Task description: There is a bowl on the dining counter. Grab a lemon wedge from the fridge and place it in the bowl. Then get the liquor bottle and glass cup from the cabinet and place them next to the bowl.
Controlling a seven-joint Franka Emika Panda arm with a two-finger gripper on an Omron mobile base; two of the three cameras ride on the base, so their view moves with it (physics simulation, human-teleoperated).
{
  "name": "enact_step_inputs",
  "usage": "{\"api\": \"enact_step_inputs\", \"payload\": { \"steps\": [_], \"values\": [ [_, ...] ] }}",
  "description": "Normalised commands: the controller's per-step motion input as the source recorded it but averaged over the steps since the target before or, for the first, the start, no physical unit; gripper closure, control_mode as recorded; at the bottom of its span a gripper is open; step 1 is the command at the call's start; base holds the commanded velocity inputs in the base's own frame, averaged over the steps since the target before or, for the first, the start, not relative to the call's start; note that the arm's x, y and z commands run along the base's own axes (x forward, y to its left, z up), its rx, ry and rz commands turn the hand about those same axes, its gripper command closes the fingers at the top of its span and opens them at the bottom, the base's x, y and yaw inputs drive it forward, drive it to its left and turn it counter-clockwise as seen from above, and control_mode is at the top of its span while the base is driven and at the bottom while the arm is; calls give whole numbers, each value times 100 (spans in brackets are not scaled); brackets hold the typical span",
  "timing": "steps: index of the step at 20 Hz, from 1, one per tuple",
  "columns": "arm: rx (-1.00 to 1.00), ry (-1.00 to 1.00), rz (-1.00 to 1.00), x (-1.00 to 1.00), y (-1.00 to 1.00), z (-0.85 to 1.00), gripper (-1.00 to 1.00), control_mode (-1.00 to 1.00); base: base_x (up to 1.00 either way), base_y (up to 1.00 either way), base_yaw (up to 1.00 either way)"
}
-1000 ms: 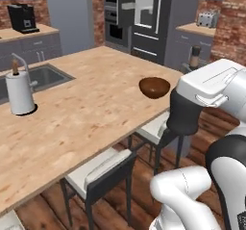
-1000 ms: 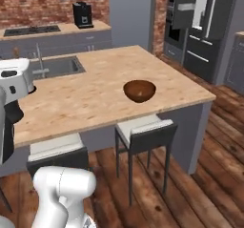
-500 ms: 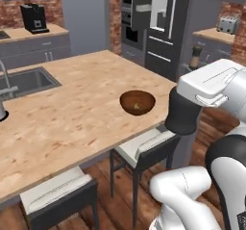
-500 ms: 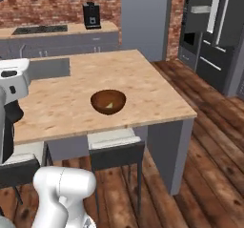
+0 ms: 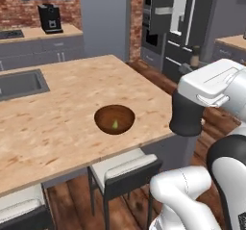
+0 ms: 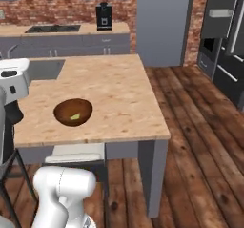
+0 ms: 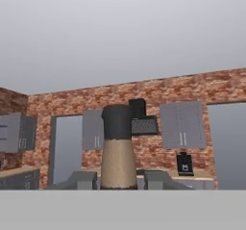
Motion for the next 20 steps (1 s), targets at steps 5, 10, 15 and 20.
{"api": "enact_step_inputs", "payload": {
  "steps": [5,10,15,20],
  "values": [
    [0,0,0,0,0,0,100,100,98,-50,36],
    [0,0,0,0,0,0,100,100,90,-20,30],
    [-7,2,4,31,-7,-30,100,-100,2,0,2],
    [-4,14,29,82,-46,-31,100,-100,0,0,0]
  ]
}}
